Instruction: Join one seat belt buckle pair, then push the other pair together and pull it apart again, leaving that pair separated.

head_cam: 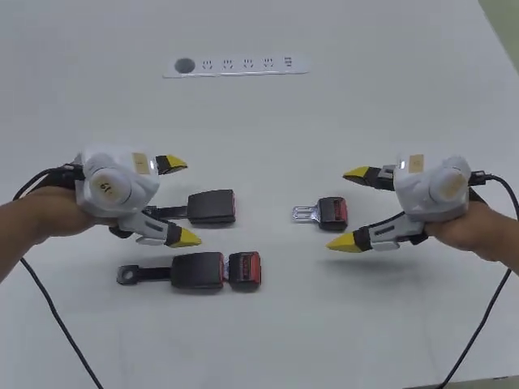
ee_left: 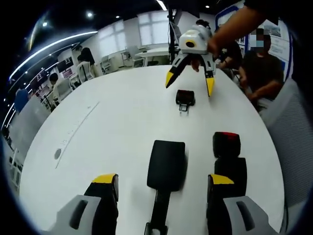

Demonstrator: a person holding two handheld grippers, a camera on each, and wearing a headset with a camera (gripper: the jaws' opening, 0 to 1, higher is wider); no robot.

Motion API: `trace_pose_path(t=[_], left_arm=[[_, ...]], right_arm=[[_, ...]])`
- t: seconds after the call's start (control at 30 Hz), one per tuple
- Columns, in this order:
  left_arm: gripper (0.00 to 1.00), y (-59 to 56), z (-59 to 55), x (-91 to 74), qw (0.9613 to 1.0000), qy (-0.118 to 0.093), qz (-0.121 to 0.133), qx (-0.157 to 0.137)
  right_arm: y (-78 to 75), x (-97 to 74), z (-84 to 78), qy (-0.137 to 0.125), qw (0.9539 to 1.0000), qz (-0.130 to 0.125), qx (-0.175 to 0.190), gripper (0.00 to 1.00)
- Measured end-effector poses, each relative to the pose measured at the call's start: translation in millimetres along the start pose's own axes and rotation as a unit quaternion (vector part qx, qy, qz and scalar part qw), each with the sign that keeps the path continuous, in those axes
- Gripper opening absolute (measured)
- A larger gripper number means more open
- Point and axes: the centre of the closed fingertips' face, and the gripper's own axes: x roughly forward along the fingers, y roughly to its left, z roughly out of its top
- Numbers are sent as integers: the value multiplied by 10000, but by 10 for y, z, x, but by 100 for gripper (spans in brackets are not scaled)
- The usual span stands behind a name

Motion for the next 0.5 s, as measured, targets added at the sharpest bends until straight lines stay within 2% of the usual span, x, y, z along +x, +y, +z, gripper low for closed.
trace_pose_path(t=[0.07, 0.17, 0.33, 0.4, 0.43, 0.47, 0.5], left_arm=[[69, -9, -31, 45, 10000, 45, -58, -63], [70, -27, -93, 117, 9998, 137, -137, -68], [65, -42, -134, 178, 9995, 186, -239, -130], [64, -62, -158, 208, 9989, 217, -322, -264], [64, -114, -177, 204, 9983, 218, -425, -320], [63, -47, -150, 208, 9992, 152, -320, -206], [62, -24, -129, 208, 9991, 121, -320, -249]], right_arm=[[33, 27, -18, 22, 9999, 125, -2, 76], [61, 59, -51, 94, 9997, 233, -52, 74], [90, 62, -67, 164, 9990, 386, -165, 66], [88, 73, -74, 174, 9988, 420, -153, 66], [88, 94, -99, 217, 9986, 460, -135, 66], [94, 106, -123, 270, 9983, 489, -146, 64], [81, 103, -153, 320, 9986, 411, -95, 62]])
